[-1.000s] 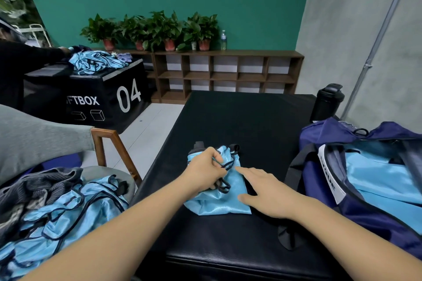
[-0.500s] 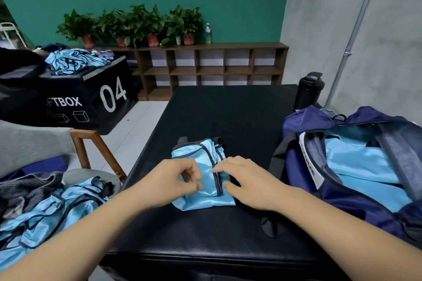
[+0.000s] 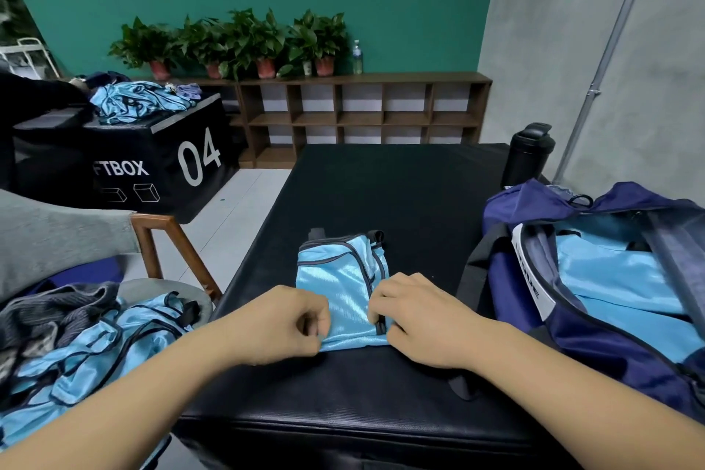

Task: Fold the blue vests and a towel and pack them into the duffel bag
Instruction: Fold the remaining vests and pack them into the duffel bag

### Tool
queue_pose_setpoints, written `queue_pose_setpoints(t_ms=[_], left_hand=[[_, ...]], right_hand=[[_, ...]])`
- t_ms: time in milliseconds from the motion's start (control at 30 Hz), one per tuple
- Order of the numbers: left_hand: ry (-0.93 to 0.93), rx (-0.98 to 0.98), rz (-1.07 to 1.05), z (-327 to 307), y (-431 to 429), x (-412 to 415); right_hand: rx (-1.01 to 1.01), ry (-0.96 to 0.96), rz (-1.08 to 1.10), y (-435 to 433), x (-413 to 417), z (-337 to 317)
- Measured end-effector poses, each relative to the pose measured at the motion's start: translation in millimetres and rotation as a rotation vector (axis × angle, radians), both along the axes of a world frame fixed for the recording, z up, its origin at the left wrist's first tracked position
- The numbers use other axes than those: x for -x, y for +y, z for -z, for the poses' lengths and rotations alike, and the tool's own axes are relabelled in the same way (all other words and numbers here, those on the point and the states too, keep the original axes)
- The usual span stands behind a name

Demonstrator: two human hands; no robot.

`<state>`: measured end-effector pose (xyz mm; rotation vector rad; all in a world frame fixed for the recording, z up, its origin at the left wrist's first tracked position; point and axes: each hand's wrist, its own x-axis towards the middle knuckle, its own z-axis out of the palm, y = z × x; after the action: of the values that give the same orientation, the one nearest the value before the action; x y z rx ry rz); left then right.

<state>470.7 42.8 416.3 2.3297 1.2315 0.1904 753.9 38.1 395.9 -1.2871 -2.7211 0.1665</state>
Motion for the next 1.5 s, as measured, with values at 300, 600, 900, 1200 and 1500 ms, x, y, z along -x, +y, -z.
queue_pose_setpoints(t_ms=[300, 600, 900, 1200, 1500], left_hand=[[-0.121, -0.291, -0.446, 28.3, 66.5, 15.8], [-0.035, -0.371, -0.49, 40.3, 100.8, 10.5], [-0.235, -0.21, -0.6, 30.1, 112.8, 11.1], [-0.662, 0.295, -0.524, 23.6, 110.7, 22.8], [-0.66, 0.186, -0.595, 31.9, 112.2, 33.6]], right_hand=[[-0.044, 0.076, -0.006, -3.3, 14.6, -3.3], [-0.052, -0.002, -0.063, -2.3, 29.9, 3.4], [-0.128, 0.023, -0.107, -3.9, 27.0, 9.6], [0.001, 0.069, -0.135, -6.6, 15.2, 7.1], [0.051, 0.086, -0.12, -7.1, 15.0, 5.6]])
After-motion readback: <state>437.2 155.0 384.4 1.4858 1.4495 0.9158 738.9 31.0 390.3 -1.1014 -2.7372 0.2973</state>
